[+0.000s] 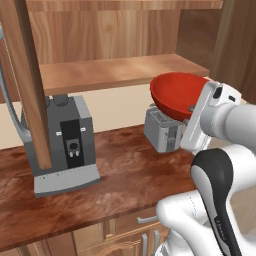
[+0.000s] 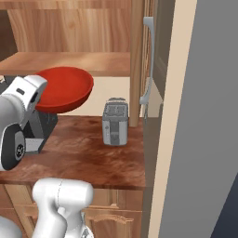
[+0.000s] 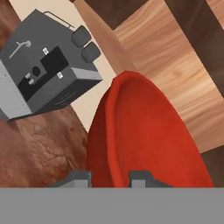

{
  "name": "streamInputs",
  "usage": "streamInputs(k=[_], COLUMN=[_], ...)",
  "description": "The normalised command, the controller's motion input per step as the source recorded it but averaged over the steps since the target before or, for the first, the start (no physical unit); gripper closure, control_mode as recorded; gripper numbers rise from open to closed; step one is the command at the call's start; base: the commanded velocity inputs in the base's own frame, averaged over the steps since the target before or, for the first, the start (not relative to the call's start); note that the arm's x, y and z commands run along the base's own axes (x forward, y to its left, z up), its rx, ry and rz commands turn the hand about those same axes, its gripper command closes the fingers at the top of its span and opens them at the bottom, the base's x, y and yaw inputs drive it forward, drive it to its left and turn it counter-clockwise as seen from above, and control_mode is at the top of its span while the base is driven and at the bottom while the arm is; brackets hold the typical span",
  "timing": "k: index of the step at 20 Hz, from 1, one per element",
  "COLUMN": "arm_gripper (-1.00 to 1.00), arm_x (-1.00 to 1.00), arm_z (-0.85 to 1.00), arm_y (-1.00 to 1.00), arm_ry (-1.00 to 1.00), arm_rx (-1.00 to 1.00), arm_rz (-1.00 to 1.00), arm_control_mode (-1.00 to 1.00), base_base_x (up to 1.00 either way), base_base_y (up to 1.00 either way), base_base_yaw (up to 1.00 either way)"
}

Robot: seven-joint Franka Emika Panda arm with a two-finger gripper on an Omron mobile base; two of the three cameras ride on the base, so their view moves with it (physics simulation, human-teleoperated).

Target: Move the bowls from the cabinet to the plates on the dining table.

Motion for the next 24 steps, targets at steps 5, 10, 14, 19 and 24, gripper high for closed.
streamInputs(k=[5,10,14,19,24], arm_gripper=[1.0,1.0,1.0,1.0,1.0], arm_x=[0.0,0.0,0.0,0.0,0.0], arm_z=[0.0,0.0,0.0,0.0,0.0], arm_y=[0.0,0.0,0.0,0.0,0.0], arm_ry=[0.0,0.0,0.0,0.0,0.0], arm_rx=[0.0,0.0,0.0,0.0,0.0], arm_rz=[0.0,0.0,0.0,0.0,0.0], arm_control_mode=[-1.0,-1.0,-1.0,1.0,1.0], base_base_x=[0.0,0.0,0.0,-0.01,-0.14], base_base_y=[0.0,0.0,0.0,0.0,0.0], base_base_yaw=[0.0,0.0,0.0,0.0,0.0])
